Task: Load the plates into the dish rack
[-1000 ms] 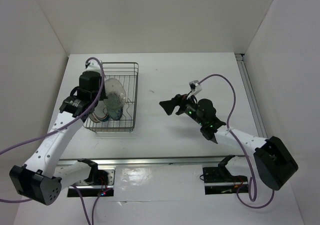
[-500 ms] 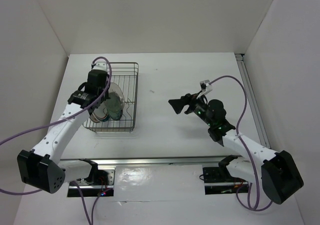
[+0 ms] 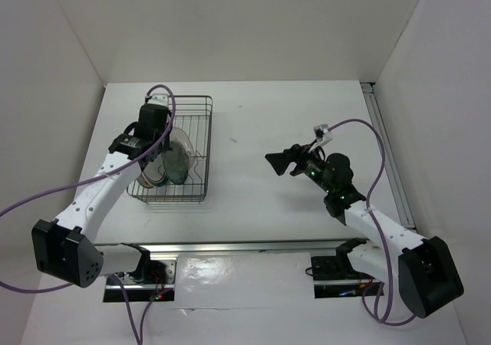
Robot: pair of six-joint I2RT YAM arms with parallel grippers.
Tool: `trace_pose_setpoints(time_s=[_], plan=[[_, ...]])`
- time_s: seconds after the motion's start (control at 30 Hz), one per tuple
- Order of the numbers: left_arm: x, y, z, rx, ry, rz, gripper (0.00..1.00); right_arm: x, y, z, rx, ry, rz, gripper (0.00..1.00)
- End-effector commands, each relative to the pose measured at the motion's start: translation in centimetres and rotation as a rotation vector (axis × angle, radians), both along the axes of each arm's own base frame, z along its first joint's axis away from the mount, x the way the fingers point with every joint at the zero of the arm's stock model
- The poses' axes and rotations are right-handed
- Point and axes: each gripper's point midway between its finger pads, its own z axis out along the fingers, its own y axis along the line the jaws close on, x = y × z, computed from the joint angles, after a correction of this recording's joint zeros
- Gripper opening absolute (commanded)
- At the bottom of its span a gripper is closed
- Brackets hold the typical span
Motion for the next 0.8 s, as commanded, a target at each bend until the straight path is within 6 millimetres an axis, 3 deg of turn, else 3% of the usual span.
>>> trace_pose_setpoints(time_s=[0.0, 0.37, 0.47, 0.5, 0.77], plan=[[1.0, -0.7, 1.4, -0.029, -0.039, -0.020, 0.01, -0.3, -0.1, 1.4, 0.034, -0.044, 0.016, 1.00], [1.3, -0.8, 1.5, -0.029, -0.039, -0.020, 0.01, -0.2, -0.4, 1.2, 0.041, -0.039, 0.017, 1.00], [1.4, -1.3, 1.1, -0.044, -0.023, -0.042, 0.15, -0.3, -0.5, 0.8, 0.038, -0.031, 0.016, 1.00], [1.4, -1.3, 0.7, -0.042, -0.015, -0.042, 0.25, -0.3, -0.5, 0.8, 0.038, -0.031, 0.016, 1.00], [1.4, -1.9, 1.5, -0.071, -0.038, -0.068, 0.54, -0.2, -0.6, 1.0, 0.041, -0.039, 0.017, 1.00]])
